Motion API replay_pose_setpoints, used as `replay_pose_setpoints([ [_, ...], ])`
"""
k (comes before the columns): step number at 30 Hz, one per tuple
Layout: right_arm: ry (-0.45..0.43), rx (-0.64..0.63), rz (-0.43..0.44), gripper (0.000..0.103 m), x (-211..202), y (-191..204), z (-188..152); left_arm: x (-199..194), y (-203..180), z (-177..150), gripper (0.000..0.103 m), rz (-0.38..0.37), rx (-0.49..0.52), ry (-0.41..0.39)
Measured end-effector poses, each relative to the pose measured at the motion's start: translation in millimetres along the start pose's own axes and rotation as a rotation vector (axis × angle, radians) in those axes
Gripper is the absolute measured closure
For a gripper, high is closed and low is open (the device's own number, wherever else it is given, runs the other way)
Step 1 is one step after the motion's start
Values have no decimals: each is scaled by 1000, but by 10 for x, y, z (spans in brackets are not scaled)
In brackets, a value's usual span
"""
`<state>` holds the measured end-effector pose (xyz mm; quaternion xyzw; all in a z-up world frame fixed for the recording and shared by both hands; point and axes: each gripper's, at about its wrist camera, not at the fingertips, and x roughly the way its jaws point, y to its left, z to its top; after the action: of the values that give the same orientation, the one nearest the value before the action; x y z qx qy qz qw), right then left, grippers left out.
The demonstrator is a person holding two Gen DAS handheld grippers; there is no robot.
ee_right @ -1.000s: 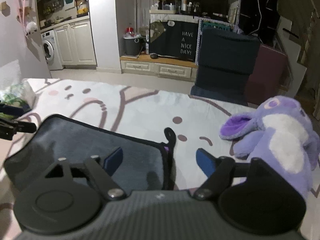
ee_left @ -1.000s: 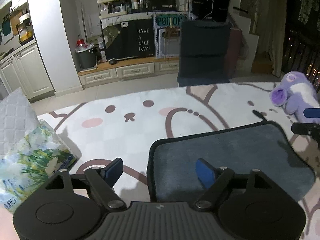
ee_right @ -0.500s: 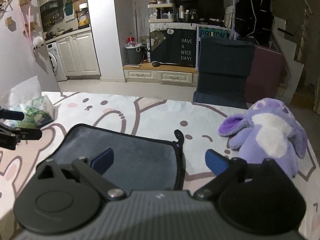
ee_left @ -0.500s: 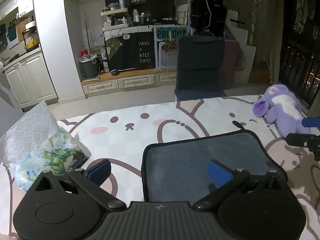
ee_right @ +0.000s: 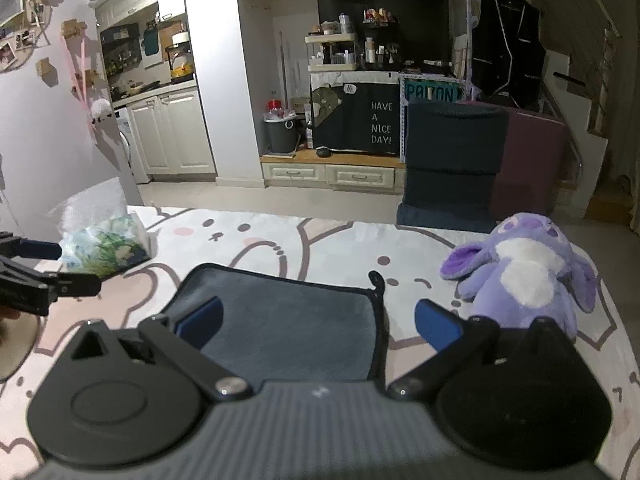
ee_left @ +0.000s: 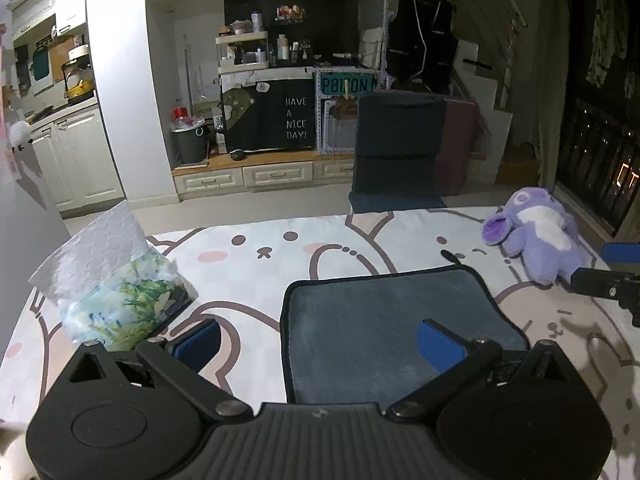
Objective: Fold towel
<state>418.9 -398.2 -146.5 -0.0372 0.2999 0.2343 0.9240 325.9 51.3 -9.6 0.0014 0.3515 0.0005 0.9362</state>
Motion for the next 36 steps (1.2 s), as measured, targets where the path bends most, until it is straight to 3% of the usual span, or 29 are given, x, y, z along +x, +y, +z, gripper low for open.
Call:
replay_pose_setpoints([
  [20, -61, 13, -4, 0, -1133, 393, -206, -1136, -244, -267, 0, -66, -1, -82],
  [36, -114, 1, 11, 0, -1836, 588, -524, -1737, -331, -522, 0, -47, 2, -143],
])
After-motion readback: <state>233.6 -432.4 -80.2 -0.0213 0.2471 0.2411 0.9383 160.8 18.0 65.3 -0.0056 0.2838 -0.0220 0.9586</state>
